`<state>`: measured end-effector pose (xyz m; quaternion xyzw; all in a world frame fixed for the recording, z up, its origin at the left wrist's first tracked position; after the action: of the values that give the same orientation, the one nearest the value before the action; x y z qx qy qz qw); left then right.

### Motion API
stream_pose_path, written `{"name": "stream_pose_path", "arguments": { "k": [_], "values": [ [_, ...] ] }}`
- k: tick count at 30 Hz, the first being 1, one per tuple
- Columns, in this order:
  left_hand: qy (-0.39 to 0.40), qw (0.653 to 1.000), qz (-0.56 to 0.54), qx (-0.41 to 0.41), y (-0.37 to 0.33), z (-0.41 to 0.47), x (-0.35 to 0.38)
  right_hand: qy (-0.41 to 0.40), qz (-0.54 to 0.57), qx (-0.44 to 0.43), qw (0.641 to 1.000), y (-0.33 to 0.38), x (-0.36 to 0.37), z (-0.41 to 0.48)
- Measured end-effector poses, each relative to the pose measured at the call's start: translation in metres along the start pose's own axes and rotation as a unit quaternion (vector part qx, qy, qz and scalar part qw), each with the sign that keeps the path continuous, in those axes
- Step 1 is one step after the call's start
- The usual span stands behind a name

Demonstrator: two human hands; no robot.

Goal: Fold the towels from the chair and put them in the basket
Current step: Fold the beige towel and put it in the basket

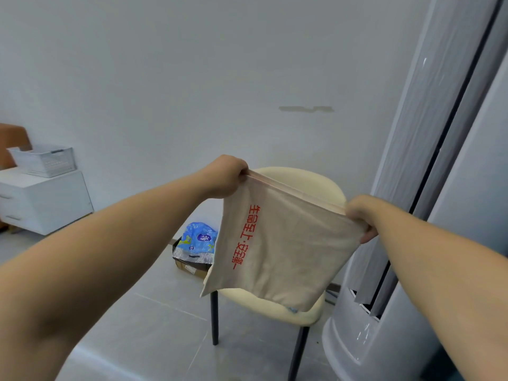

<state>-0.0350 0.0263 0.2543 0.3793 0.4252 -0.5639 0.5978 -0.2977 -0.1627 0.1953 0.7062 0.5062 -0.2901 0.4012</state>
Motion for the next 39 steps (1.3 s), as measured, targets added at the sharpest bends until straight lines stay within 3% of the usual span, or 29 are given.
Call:
{"name": "stream_pose_path", "arguments": {
  "k": [3,9,19,23,24,26,28,30,34,37,39],
  "values": [
    [0.016,0.999,0.021,0.027,0.002,0.000,-0.002,0.010,-0.010,0.009,1.000,-0.004,-0.001,0.012],
    [0.081,0.990,0.109,0.043,-0.001,-0.003,0.004,-0.075,-0.065,-0.007,0.995,-0.005,-0.001,0.000],
    [0.061,0.995,0.071,0.045,-0.016,-0.009,0.005,-0.132,-0.095,-0.015,0.987,-0.008,-0.002,0.004],
    [0.032,0.999,-0.033,0.013,-0.020,-0.003,0.003,-0.146,-0.226,-0.059,0.961,0.006,-0.002,-0.021],
    [0.016,0.998,-0.066,0.007,-0.021,-0.001,0.002,-0.127,-0.221,-0.100,0.962,0.014,0.000,-0.027],
    [-0.011,0.994,-0.111,0.006,-0.024,0.006,0.002,-0.037,-0.068,-0.224,0.972,0.034,0.006,-0.034],
    [-0.033,0.989,-0.146,0.004,-0.029,0.012,0.001,0.081,0.082,-0.319,0.941,0.052,0.014,-0.048],
    [-0.047,0.982,-0.184,-0.005,-0.034,0.016,0.000,0.134,0.103,-0.381,0.909,0.069,0.025,-0.061],
    [-0.074,0.960,-0.264,-0.046,-0.038,0.013,0.000,0.092,0.109,-0.462,0.875,0.091,0.042,-0.080],
    [-0.100,0.929,-0.343,-0.099,-0.035,-0.001,0.006,0.063,0.133,-0.462,0.875,0.095,0.044,-0.078],
    [-0.091,0.928,-0.341,-0.117,-0.035,-0.014,0.015,0.063,0.159,-0.450,0.876,0.095,0.044,-0.080]
  ]
}}
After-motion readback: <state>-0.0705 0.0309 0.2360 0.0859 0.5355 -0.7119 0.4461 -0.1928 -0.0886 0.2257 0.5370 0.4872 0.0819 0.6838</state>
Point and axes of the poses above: each hand's wrist, its own z-axis towards the middle knuckle, its own x-axis out of the palm, y = z × x, the point moved 2 cm from there along z, towards the middle knuckle, and after that the axes turned 9 degrees about x, right-handed, at the moved point
